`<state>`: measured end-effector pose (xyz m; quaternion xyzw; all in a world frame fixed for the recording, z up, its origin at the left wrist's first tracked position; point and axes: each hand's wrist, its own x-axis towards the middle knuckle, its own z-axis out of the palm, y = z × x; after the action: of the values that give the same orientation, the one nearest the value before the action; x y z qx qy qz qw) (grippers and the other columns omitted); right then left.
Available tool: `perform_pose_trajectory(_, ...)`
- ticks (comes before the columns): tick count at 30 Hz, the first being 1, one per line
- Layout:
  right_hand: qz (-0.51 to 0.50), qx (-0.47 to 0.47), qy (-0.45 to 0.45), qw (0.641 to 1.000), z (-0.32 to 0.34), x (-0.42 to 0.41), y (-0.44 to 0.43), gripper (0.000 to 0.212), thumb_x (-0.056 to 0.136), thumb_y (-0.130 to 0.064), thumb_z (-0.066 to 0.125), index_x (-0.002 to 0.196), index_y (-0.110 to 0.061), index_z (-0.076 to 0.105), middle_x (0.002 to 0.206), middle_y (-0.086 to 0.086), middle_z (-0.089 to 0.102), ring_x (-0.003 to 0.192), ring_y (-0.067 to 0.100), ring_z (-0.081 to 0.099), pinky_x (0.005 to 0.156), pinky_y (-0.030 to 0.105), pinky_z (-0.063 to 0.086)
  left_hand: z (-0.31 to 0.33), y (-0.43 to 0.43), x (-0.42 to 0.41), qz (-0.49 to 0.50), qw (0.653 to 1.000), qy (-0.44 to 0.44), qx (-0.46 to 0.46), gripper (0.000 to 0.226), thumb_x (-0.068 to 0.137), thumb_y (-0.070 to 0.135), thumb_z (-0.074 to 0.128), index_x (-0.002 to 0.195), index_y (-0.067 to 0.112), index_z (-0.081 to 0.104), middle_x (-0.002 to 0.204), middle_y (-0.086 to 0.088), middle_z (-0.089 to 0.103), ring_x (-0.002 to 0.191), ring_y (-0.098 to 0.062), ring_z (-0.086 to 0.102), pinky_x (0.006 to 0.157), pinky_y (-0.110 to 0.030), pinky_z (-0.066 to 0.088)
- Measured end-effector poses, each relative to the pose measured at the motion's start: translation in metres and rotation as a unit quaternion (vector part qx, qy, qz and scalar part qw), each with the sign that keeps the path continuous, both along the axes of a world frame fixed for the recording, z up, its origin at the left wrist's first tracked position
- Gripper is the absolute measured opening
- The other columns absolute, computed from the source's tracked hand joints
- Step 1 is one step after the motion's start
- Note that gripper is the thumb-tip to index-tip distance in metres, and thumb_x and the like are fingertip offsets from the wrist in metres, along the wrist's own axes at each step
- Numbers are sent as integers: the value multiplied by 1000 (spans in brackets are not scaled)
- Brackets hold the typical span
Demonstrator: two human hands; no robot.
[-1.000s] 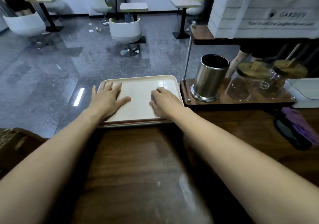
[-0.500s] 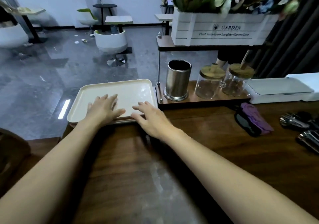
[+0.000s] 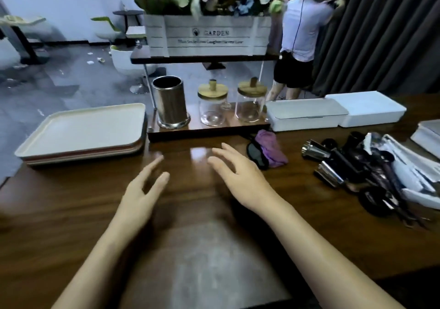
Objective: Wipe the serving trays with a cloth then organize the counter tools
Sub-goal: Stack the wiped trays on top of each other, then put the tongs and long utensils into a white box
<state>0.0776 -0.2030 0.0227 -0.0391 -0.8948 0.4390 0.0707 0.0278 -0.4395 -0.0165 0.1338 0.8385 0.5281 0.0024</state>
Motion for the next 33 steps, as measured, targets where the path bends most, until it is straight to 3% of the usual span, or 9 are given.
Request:
perform_pose_trajectory(2,3,8,1,1000,-5,27,35,51,98,-57,50,144,-35,53,161,-14,33,148,5,28,115,26,22,0,38,29,-34,999,-6,16,60,93,62,62,147,37,50,145,19,52,126,24,42,96,6,27)
perform_pose_trajectory(4,8,27,-3,1000,-10,52,68,54,98,-60,47,146,-36,51,162,-15,31,148,3,26,114,24,22,1,76,51,-46,998,-13,40,60,91,55,56,148,35,49,143,22,51,120,33,38,93,8,28)
perform_pose_trajectory(10,-9,46,-23,999,-22,111,145,56,99,-60,42,152,-39,41,163,-21,22,149,-3,15,112,19,16,-8,164,90,-86,995,-28,49,58,92,56,53,148,42,45,149,25,47,133,23,36,102,4,25)
perform_pose_trajectory(15,-65,46,-20,997,-25,146,190,60,98,-64,38,153,-41,36,163,-24,20,149,-7,14,118,24,19,-12,221,103,-142,988,-30,59,62,92,61,54,150,41,44,151,27,46,138,17,35,106,0,25)
perform_pose_trajectory(21,-175,49,-11,983,-19,192,242,64,96,-66,36,154,-39,37,162,-23,23,148,-6,15,116,22,16,-14,283,112,-219,974,-34,50,74,84,74,51,152,46,41,154,22,45,145,5,35,124,-35,28)
perform_pose_trajectory(24,-209,64,-17,976,-22,205,268,64,96,-63,36,153,-36,39,162,-19,26,149,-3,18,115,21,18,-13,299,114,-231,972,-27,35,72,84,77,52,150,52,39,155,23,44,148,2,32,125,-43,27)
perform_pose_trajectory(30,-234,63,-18,970,-29,216,337,55,101,-55,43,152,-34,43,163,-16,27,150,1,20,123,39,26,-11,342,117,-209,978,-12,21,59,94,66,53,150,52,41,150,35,40,149,5,27,126,-41,25)
perform_pose_trajectory(33,-243,70,-12,967,-28,219,377,53,100,-49,49,150,-31,45,161,-16,30,149,4,23,119,30,33,-9,372,122,-193,981,5,21,59,93,64,55,148,49,43,150,36,39,147,11,24,125,-37,23)
